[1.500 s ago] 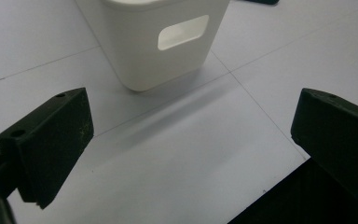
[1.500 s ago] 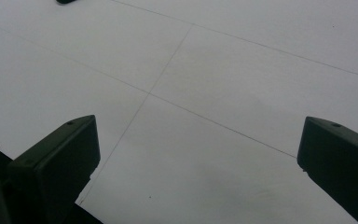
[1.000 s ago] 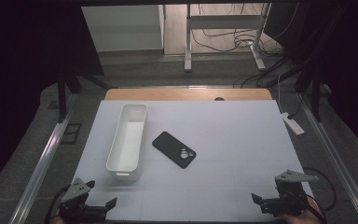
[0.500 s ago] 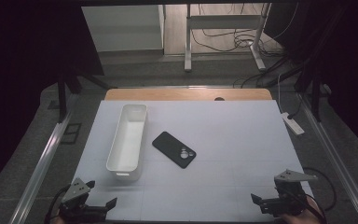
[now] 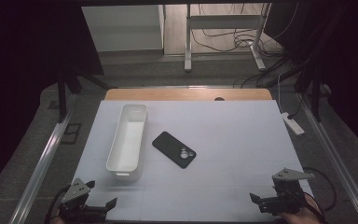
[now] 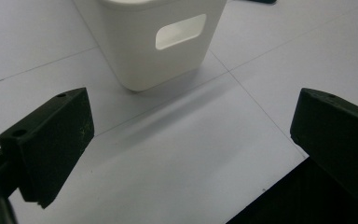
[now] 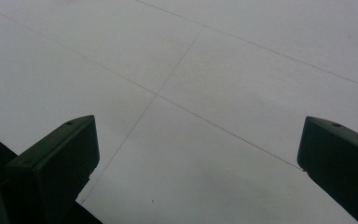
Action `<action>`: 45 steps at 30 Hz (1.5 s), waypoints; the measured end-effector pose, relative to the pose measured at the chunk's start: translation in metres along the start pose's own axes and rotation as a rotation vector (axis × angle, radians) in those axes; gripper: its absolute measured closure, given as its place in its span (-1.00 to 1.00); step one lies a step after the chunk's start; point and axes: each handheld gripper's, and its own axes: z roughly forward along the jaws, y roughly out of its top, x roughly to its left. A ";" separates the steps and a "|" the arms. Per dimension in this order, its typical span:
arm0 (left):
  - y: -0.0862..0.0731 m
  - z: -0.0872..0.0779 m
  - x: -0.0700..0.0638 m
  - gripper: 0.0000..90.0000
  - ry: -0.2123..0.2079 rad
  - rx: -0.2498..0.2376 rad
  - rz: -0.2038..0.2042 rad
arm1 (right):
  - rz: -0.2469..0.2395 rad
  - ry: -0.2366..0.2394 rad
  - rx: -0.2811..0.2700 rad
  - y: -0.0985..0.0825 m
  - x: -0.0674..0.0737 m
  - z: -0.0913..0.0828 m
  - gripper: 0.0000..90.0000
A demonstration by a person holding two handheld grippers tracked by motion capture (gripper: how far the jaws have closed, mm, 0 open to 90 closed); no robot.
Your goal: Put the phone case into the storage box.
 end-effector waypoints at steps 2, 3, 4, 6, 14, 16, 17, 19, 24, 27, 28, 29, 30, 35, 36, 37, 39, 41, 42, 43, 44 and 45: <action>0.000 0.000 0.000 -0.99 0.000 0.001 0.000 | -0.005 0.005 -0.003 0.001 0.000 0.001 -1.00; 0.000 0.000 0.000 -0.99 0.001 0.001 0.000 | -0.006 0.006 -0.005 0.002 0.000 0.001 -1.00; 0.000 0.000 0.000 -0.99 0.000 0.001 -0.001 | -0.007 0.008 -0.006 0.002 0.000 0.001 -1.00; 0.000 0.000 0.000 -0.99 0.000 0.000 -0.002 | -0.014 0.016 -0.010 0.004 0.000 0.003 -1.00; 0.000 0.000 0.000 -0.99 -0.001 0.000 -0.001 | -0.039 0.031 -0.001 0.012 0.001 0.010 -1.00; 0.000 0.000 0.000 -0.99 -0.002 0.000 -0.001 | -0.042 0.050 -0.009 0.014 0.000 0.011 -1.00; 0.000 0.000 0.000 -0.99 -0.002 0.000 -0.001 | -0.041 0.065 -0.017 0.015 0.000 0.012 -1.00; 0.000 0.000 0.000 -0.99 -0.002 0.000 -0.002 | -0.056 0.080 -0.033 0.017 0.001 0.013 -1.00; 0.000 0.000 0.001 -0.99 -0.004 -0.003 -0.008 | -0.074 0.085 -0.032 0.022 0.002 0.017 -1.00; 0.000 0.000 0.001 -0.99 -0.005 -0.004 -0.010 | -0.078 0.087 -0.036 0.023 0.002 0.018 -1.00; 0.000 0.000 0.001 -0.99 -0.005 -0.004 -0.010 | -0.078 0.088 -0.034 0.025 0.002 0.018 -1.00; 0.000 0.000 0.001 -0.99 -0.005 -0.005 -0.011 | -0.075 0.089 -0.037 0.026 0.002 0.019 -1.00; 0.000 0.000 0.001 -0.99 -0.006 -0.006 -0.010 | -0.077 0.087 -0.035 0.027 0.002 0.019 -1.00; 0.000 0.000 0.001 -0.99 -0.008 -0.005 -0.008 | -0.074 0.090 -0.032 0.032 0.001 0.021 -1.00; 0.000 0.000 0.001 -0.99 -0.008 -0.005 -0.008 | -0.081 0.091 -0.034 0.033 0.001 0.021 -1.00; 0.000 0.000 0.001 -0.99 -0.008 -0.004 -0.007 | -0.081 0.089 -0.031 0.034 0.002 0.022 -1.00; 0.000 0.000 0.001 -0.99 -0.008 -0.004 -0.005 | -0.091 0.089 -0.031 0.037 0.003 0.023 -1.00; 0.000 0.000 0.001 -0.99 -0.008 -0.002 0.000 | -0.099 0.092 -0.027 0.039 0.004 0.025 -1.00; 0.000 0.000 0.000 -0.99 -0.007 -0.002 0.000 | -0.101 0.093 -0.026 0.040 0.004 0.026 -1.00; 0.000 0.000 0.000 -0.99 -0.008 -0.001 0.002 | -0.104 0.091 -0.023 0.041 0.004 0.026 -1.00; 0.000 0.000 0.000 -0.99 -0.008 -0.001 0.003 | -0.112 0.088 -0.023 0.042 0.004 0.027 -1.00; 0.000 0.000 0.000 -0.99 -0.009 -0.001 0.002 | -0.115 0.087 -0.023 0.043 0.005 0.028 -1.00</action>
